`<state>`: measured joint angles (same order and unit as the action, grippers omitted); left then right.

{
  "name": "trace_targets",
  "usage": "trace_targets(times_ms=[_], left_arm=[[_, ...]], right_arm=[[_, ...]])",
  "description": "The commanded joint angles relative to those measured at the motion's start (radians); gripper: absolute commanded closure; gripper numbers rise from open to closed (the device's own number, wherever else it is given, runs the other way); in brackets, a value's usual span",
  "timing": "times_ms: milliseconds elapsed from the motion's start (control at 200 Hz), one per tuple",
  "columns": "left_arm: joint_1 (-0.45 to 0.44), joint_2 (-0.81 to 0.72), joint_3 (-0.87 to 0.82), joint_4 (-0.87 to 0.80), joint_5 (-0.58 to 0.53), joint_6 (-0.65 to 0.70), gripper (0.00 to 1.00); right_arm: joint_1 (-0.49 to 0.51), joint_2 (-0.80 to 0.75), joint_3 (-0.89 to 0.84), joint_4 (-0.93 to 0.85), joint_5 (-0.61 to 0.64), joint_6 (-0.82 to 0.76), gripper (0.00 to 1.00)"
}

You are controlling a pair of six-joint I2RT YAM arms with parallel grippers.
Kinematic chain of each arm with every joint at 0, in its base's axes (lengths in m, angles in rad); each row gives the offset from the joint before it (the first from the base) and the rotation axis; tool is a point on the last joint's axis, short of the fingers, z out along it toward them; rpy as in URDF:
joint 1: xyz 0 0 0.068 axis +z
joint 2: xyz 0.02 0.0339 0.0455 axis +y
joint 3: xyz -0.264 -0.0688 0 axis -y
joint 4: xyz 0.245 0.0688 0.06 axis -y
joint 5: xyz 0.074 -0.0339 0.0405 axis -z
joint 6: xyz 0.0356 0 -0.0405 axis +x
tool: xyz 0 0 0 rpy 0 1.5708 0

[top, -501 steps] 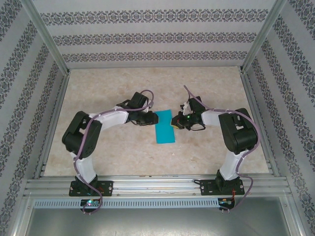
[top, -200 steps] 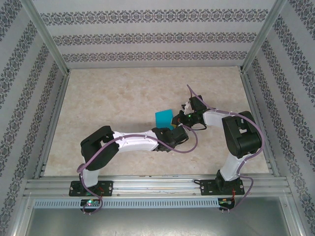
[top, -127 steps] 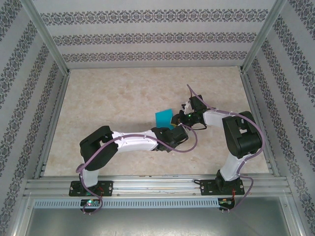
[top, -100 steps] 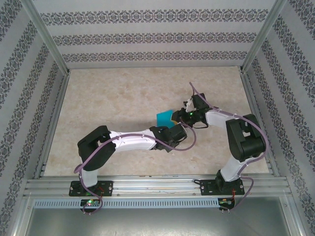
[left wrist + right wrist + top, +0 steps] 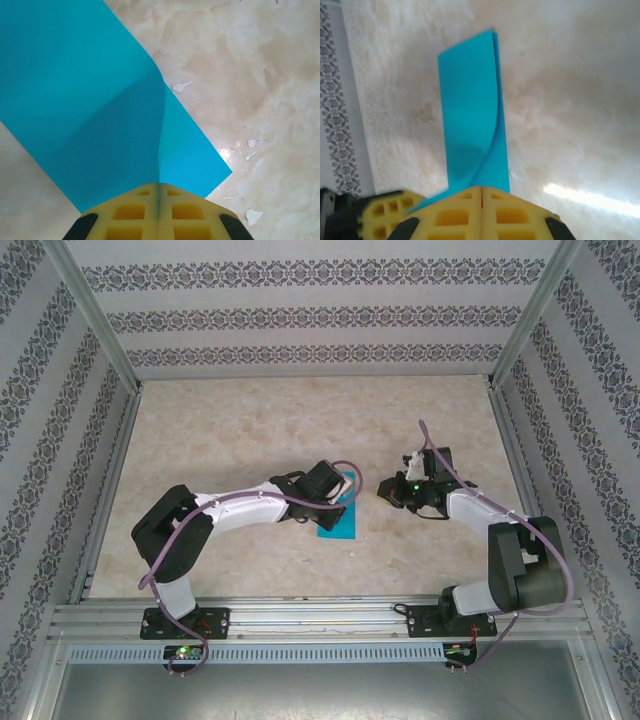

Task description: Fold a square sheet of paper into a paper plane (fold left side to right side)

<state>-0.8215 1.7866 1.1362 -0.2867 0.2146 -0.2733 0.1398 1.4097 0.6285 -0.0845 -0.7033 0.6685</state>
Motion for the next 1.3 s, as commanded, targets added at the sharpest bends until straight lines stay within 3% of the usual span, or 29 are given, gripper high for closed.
trace_targets(times_ms=[0, 270, 485, 1294], left_arm=[[0.047, -0.022, -0.027, 0.078, 0.18, -0.101, 1.0], [0.085, -0.002, -0.046, 0.088, 0.237, -0.143, 1.0], [0.097, 0.007, -0.046, 0.073, 0.246, -0.144, 1.0], [0.15, 0.013, -0.084, 0.088, 0.315, -0.107, 1.0]], right_arm=[[0.053, -0.037, -0.056, 0.038, -0.02, -0.01, 1.0], [0.25, -0.012, -0.154, 0.184, 0.048, 0.093, 1.0], [0.334, 0.059, -0.135, 0.208, 0.078, 0.108, 1.0], [0.343, 0.127, -0.092, 0.004, 0.189, 0.003, 1.0]])
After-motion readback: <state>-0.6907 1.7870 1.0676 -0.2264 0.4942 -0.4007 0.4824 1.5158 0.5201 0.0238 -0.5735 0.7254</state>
